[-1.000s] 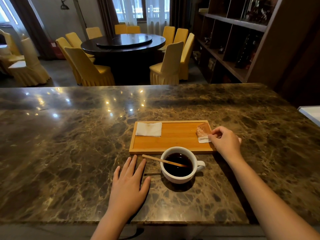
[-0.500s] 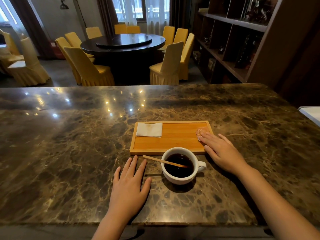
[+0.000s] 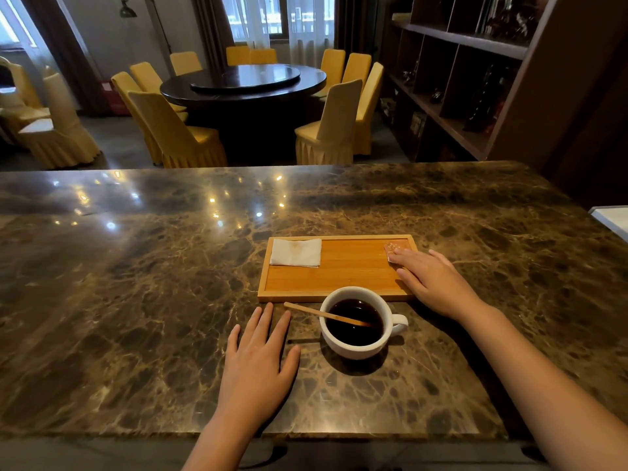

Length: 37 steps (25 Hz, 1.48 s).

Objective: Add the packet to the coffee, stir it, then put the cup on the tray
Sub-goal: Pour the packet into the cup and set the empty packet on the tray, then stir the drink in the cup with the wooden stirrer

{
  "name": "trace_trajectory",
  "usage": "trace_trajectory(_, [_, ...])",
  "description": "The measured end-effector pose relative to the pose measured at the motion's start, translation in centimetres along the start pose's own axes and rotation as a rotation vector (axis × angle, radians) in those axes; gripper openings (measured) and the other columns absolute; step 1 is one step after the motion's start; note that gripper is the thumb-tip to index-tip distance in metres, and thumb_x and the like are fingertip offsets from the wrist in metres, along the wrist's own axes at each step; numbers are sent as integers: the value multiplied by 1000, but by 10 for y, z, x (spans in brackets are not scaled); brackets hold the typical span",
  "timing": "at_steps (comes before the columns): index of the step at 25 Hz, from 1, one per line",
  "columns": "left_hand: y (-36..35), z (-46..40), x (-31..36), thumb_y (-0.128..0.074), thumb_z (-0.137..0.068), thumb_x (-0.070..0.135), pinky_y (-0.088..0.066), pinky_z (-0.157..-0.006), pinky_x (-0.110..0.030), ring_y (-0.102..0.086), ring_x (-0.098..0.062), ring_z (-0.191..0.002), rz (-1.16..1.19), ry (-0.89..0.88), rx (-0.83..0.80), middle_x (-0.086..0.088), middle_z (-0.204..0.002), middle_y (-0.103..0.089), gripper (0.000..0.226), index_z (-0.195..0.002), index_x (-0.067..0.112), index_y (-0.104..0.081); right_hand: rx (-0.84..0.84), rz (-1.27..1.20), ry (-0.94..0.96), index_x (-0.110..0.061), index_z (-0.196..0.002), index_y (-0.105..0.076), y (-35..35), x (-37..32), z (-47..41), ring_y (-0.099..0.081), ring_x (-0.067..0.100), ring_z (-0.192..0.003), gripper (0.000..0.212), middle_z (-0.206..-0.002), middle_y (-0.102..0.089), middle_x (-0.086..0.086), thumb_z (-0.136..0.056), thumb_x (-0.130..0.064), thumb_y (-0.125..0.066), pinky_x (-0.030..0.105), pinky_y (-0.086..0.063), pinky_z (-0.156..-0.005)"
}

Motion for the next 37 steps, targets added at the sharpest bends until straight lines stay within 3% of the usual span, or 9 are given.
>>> trace_trajectory(5, [0, 0, 1, -6, -79, 60, 4, -110, -40, 10, -6, -134, -15, 0, -6, 3, -152, -4, 67, -141, 35, -11, 93, -44, 21, -23, -126, -52, 29, -25, 3, -43, 14, -128, 34, -136, -53, -1, -95, -33, -41, 42, -26, -109])
trace_trajectory(8, [-1, 0, 0, -8, -80, 60, 4, -110, -41, 9, -7, -134, -8, 0, -1, 2, -152, -5, 67, -141, 34, -13, 130, -171, 125, -20, -118, -58, 55, -80, 11, -54, 11, -103, 30, -121, -61, -1, -91, -30, -51, 29, -43, -89])
trace_trajectory(10, [0, 0, 0, -7, -79, 60, 4, -110, -40, 9, -7, -134, -12, -3, -2, 2, -152, -5, 67, -141, 34, -13, 70, -179, 242, -22, -118, -59, 59, -124, 21, -51, 5, -94, 31, -118, -61, -3, -88, -31, -55, 23, -42, -82])
trace_trajectory(14, [0, 1, 1, -7, -80, 60, 4, -109, -40, 12, -7, -133, -11, -8, 2, 1, -153, -5, 67, -141, 33, -13, -9, -92, 371, -23, -120, -56, 37, -178, 32, -51, 14, -110, 35, -120, -61, -3, -87, -34, -56, 34, -49, -86])
trace_trajectory(22, [0, 1, 2, -7, -80, 57, 4, -109, -41, 10, -7, -133, -15, -11, 0, -1, -153, -8, 67, -141, 32, -14, 99, 6, 470, -14, -98, -63, 12, -193, 33, -59, 23, -86, 16, -91, -67, 4, -87, -23, -57, 32, -40, -65])
trace_trajectory(27, [0, 1, 1, -7, -80, 60, 2, -110, -41, 9, -8, -134, -18, -12, 3, -1, -153, -8, 67, -141, 32, -15, 173, -200, 324, -16, -93, -67, 37, -171, 35, -61, 17, -80, 11, -89, -70, 1, -85, -21, -61, 33, -52, -63])
trace_trajectory(31, [0, 1, 1, -6, -79, 60, 1, -111, -43, 6, -9, -135, -10, -19, -3, 0, -153, -8, 69, -141, 32, -16, 245, -392, 156, -17, -97, -64, 62, -133, 39, -58, 5, -76, 15, -88, -63, -10, -83, -14, -64, 14, -45, -64])
trace_trajectory(33, [1, 1, 1, -6, -79, 60, 1, -111, -43, 7, -9, -135, -6, -21, -4, 0, -153, -8, 69, -141, 31, -16, 251, -472, 85, -19, -94, -61, 67, -113, 43, -58, 3, -77, 14, -84, -60, -13, -82, -11, -65, 14, -45, -64])
trace_trajectory(37, [1, 0, 1, -6, -79, 59, 1, -111, -43, 7, -9, -134, -6, -21, -6, -1, -153, -8, 69, -141, 31, -16, 308, -713, -56, -15, -87, -61, 68, -73, 55, -67, 7, -74, 13, -84, -65, -1, -81, -4, -65, 17, -53, -66])
Point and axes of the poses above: each hand's wrist, its own z-axis away from the middle knuckle, its own y-axis out of the back of the hand, x = y × z, the point moved 6 cm from there along -z, towards the middle knuckle
